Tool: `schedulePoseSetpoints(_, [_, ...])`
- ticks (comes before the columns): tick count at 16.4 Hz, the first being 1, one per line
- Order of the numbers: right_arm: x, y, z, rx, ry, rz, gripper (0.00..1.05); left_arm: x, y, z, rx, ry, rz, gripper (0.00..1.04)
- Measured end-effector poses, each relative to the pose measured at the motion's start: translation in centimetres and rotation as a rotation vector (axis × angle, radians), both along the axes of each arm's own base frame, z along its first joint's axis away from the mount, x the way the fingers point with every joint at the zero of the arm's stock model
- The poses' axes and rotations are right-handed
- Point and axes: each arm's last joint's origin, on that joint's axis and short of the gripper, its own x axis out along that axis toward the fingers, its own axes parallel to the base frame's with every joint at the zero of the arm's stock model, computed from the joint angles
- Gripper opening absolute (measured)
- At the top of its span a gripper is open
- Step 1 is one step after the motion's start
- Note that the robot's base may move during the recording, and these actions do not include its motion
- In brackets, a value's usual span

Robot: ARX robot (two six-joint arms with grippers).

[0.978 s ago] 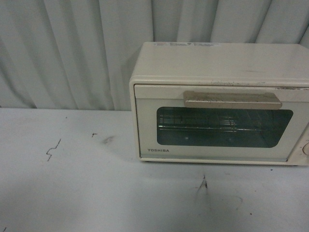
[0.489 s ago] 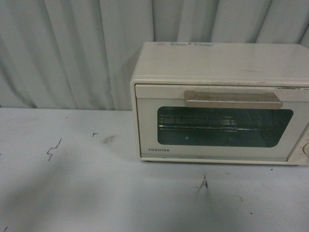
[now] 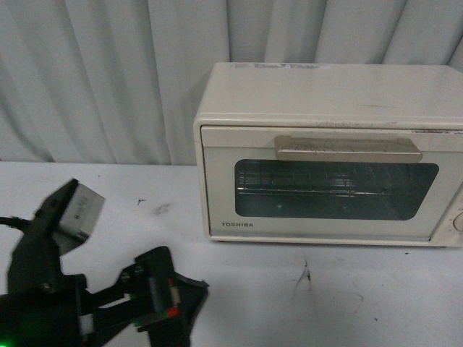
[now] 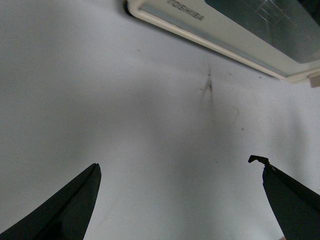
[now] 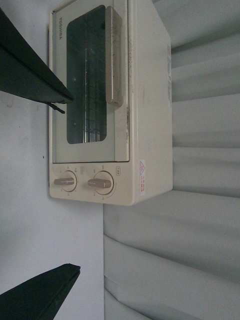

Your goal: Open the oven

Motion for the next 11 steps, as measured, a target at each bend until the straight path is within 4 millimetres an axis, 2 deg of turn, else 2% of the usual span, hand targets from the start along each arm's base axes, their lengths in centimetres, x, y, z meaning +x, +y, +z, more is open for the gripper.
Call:
schedulePoseSetpoints(2, [0.0, 0.0, 0.0, 0.000, 0.000, 0.000, 0.98, 0.5, -2.3, -0.5, -0.092, 0.029, -0.007, 0.98])
schedulePoseSetpoints(5, [0.0, 0.0, 0.0, 0.000, 0.000, 0.000, 0.98, 2.2, -4.6, -1.8, -0.185, 0.079, 0.070, 0.98])
schedulePoseSetpoints(8, [0.0, 0.0, 0.0, 0.000, 0.000, 0.000, 0.98, 3.0, -7.1, -2.8, -0.254, 0.127, 0.115, 0.98])
schedulePoseSetpoints(11, [0.0, 0.0, 0.0, 0.000, 0.000, 0.000, 0.98, 3.4, -7.9, -3.0, -0.279, 0.139, 0.128, 0.98])
